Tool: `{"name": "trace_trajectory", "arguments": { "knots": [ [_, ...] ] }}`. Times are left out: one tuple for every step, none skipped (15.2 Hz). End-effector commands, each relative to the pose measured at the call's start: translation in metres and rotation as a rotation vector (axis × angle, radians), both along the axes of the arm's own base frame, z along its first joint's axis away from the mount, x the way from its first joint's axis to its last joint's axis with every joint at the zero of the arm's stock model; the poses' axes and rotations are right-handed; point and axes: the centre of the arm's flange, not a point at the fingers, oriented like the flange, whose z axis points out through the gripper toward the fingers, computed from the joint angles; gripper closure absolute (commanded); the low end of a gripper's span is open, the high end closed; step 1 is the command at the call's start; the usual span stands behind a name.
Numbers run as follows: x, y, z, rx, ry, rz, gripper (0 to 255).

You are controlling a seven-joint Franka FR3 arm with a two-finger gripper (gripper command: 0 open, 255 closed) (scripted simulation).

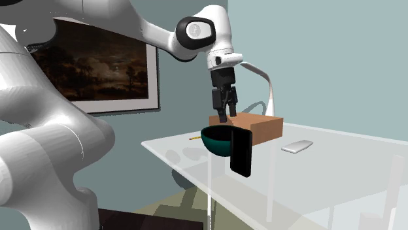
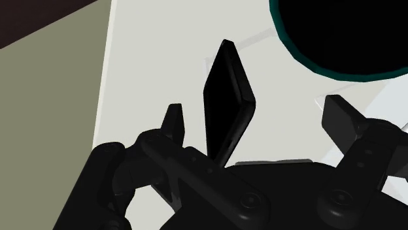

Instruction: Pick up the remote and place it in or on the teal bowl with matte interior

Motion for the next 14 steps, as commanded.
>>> {"name": "trace_trajectory", "arguments": {
  "knots": [
    [0.001, 0.002, -0.010, 0.001, -0.001, -0.002, 0],
    [0.002, 0.002, -0.016, 0.001, -0.001, -0.002, 0],
    [0.003, 0.002, -0.021, 0.001, -0.001, -0.002, 0],
    [0.004, 0.002, -0.026, 0.001, -0.001, -0.002, 0],
    [0.004, 0.002, -0.029, 0.001, -0.001, -0.002, 0],
    [0.004, 0.002, -0.029, 0.001, -0.001, -0.002, 0],
    [0.004, 0.002, -0.029, 0.001, -0.001, -0.002, 0],
    [0.004, 0.002, -0.029, 0.001, -0.001, -0.002, 0],
    [0.004, 0.002, -0.029, 0.001, -0.001, -0.002, 0],
    [0.004, 0.002, -0.029, 0.001, -0.001, -0.002, 0],
    [0.004, 0.002, -0.029, 0.001, -0.001, -0.002, 0],
    [0.004, 0.002, -0.029, 0.001, -0.001, -0.002, 0],
    [0.004, 0.002, -0.029, 0.001, -0.001, -0.002, 0],
    [0.004, 0.002, -0.029, 0.001, -0.001, -0.002, 255]
  ]
}}
